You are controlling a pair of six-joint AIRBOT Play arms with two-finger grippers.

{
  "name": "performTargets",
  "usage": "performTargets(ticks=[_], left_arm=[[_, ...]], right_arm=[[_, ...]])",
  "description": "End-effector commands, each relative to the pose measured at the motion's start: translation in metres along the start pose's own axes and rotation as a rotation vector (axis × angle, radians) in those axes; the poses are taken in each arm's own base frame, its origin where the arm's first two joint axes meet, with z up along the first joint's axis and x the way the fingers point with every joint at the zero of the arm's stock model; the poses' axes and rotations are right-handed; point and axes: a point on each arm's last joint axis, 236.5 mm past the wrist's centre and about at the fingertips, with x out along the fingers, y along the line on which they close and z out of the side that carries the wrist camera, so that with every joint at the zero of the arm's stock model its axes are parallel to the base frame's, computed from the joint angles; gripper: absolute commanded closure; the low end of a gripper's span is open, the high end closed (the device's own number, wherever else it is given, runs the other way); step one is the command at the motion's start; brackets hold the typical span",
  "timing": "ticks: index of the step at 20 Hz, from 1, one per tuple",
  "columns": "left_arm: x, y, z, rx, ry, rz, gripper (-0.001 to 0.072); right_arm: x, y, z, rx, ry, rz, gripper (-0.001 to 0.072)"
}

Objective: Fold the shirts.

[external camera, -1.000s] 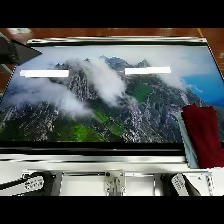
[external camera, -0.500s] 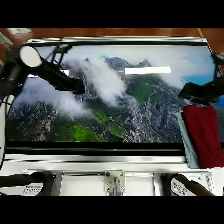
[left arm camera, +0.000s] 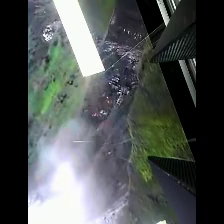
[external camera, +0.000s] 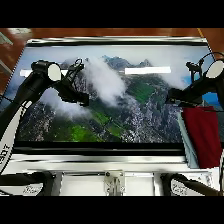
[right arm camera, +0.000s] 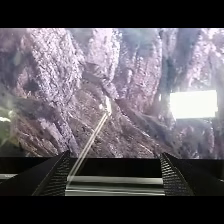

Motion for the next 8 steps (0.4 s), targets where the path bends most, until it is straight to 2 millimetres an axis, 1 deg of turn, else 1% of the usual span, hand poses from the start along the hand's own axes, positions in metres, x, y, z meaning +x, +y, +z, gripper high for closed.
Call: performTargets(ticks=[1, 8], left_arm=[[0.0028, 0.0004, 0.0005, 0.0, -0.003, 0.003, -0.0013], [0.0027, -0.0001, -0.0007, 0.0, 0.002, 0.003, -0.0013]], right_arm=[[0.0013, 0.0008, -0.0004, -0.001, 0.006, -0.001, 0.002], [0.0013, 0.0008, -0.0004, -0.001, 0.006, -0.001, 0.0021]])
